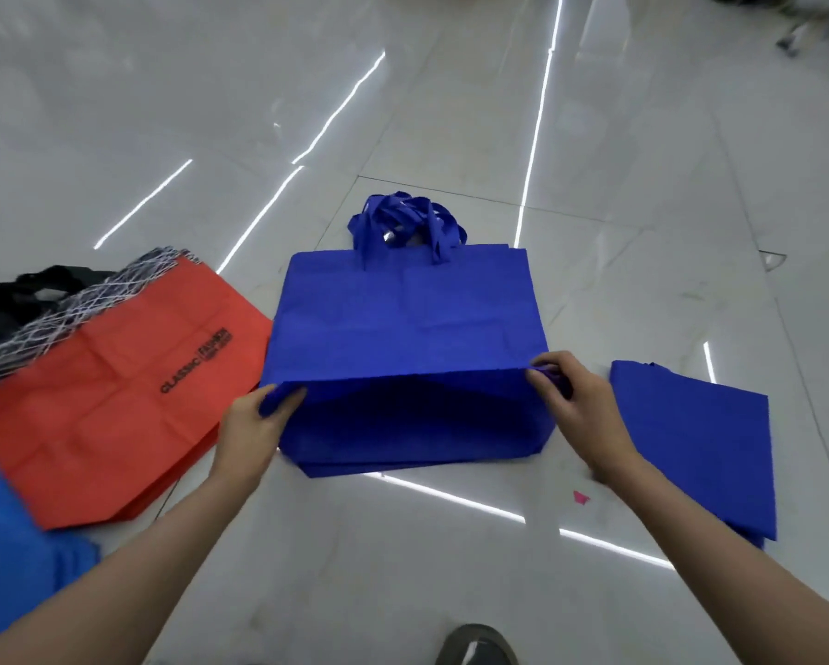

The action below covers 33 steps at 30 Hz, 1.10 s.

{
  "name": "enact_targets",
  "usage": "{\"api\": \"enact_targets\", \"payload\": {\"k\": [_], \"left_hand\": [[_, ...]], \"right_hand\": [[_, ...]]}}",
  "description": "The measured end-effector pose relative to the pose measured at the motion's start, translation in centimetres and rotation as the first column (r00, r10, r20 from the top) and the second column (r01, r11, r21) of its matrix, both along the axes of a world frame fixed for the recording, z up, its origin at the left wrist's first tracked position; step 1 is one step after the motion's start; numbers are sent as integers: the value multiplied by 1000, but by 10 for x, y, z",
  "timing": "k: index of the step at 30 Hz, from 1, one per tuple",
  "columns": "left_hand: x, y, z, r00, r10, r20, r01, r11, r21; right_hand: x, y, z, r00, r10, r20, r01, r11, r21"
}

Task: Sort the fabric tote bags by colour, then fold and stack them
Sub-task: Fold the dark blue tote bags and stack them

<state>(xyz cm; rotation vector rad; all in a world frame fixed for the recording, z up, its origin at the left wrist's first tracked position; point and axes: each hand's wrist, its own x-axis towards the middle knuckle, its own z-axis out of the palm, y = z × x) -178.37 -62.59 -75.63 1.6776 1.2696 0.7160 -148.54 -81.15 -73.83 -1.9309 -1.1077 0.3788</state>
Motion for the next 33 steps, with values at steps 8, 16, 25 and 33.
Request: {"api": "enact_targets", "payload": {"k": [8, 16, 25, 33], "left_hand": [[-8, 39, 36, 998, -54, 40, 58, 994, -90], [-1, 46, 33, 968, 94, 231, -30, 963, -267], [18, 66, -17, 988, 0, -155, -23, 989, -143], [41, 73, -39, 709, 130, -693, -96, 992, 87]], "right_hand": [[36, -13, -5, 975, 218, 37, -199, 940, -277], [38, 24, 4, 868, -193, -458, 153, 981, -123], [52, 65, -29, 841, -461, -283, 395, 881, -259], [56, 82, -55, 885, -423, 194, 463, 757, -460]]}}
